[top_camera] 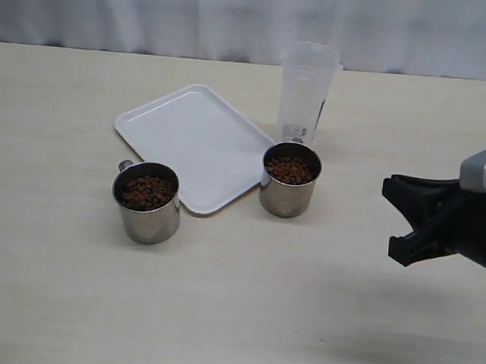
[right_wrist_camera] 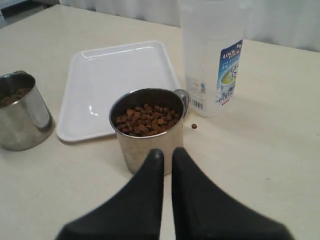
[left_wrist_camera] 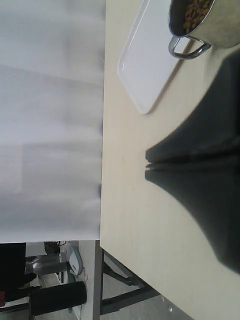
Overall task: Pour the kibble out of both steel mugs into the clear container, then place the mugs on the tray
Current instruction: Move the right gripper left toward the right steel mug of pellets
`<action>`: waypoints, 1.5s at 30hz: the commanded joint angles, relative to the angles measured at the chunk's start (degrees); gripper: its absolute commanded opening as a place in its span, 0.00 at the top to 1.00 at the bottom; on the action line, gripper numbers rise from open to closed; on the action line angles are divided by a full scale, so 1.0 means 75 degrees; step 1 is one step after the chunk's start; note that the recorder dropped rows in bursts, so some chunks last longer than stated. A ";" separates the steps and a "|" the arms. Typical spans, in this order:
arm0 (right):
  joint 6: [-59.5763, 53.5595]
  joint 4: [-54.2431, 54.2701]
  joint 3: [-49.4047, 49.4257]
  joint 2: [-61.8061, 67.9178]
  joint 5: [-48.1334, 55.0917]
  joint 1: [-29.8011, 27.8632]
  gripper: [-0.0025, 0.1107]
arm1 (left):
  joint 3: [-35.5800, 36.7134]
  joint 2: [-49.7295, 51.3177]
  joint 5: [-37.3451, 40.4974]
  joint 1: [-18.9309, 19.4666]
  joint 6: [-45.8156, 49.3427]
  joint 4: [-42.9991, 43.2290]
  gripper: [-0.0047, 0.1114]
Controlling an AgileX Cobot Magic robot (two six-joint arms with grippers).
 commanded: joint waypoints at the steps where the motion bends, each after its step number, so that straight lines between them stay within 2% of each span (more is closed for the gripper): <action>1: -0.0317 -0.0079 -0.0383 0.0833 -0.0374 -0.0031 0.94 | 0.0026 -0.0021 -0.0046 0.0023 -0.0027 0.0059 0.96; 5: -0.1444 -0.0079 -0.0586 0.1206 -0.0372 -0.0031 0.94 | 0.0026 -0.0021 -0.0046 0.0023 -0.0027 0.0059 0.96; 9: -0.2312 -0.0910 -0.0721 0.2013 -0.1628 -0.0031 0.94 | 0.0026 -0.0021 -0.0046 0.0023 -0.0027 0.0059 0.96; 12: -0.2923 -0.1445 -0.0973 0.2695 -0.2021 -0.0051 0.94 | 0.0026 -0.0021 -0.0046 0.0023 -0.0027 0.0059 0.96; 16: -0.3022 -0.2502 -0.1428 0.3535 -0.2302 -0.0328 0.94 | 0.0026 -0.0021 -0.0046 0.0023 -0.0027 0.0059 0.96; 19: -0.2958 -0.3320 -0.1766 0.4080 -0.3118 -0.0783 0.94 | 0.0026 -0.0021 -0.0046 0.0023 -0.0027 0.0059 0.96; 23: -0.2918 -0.3227 -0.1923 0.4743 -0.3653 -0.1297 0.92 | 0.0026 -0.0021 -0.0046 0.0023 -0.0027 0.0059 0.96; 25: -0.2950 -0.3227 -0.2030 0.5006 -0.3653 -0.1312 0.87 | 0.0026 -0.0021 -0.0046 0.0023 -0.0027 0.0059 0.96; 28: -0.2950 -0.3259 -0.2305 0.5364 -0.3653 -0.1273 0.67 | 0.0026 -0.0021 -0.0046 0.0023 -0.0027 0.0059 0.96; 32: -0.2950 -0.2880 -0.2557 0.5713 -0.3653 -0.1273 0.20 | 0.0026 -0.0021 -0.0046 0.0023 -0.0027 0.0059 0.96; 33: -0.2950 -0.2727 -0.2669 0.5891 -0.3653 -0.1273 0.05 | 0.0026 -0.0021 -0.0046 0.0023 -0.0027 0.0059 0.96; 35: -0.2950 -0.2666 -0.2888 0.6136 -0.3653 -0.1273 0.01 | 0.0026 -0.0021 -0.0046 0.0023 -0.0027 0.0059 0.96; 45: -0.2920 -0.2679 -0.3774 0.7026 -0.3653 -0.1273 0.01 | 0.0026 -0.0021 -0.0046 0.0023 -0.0027 0.0059 0.96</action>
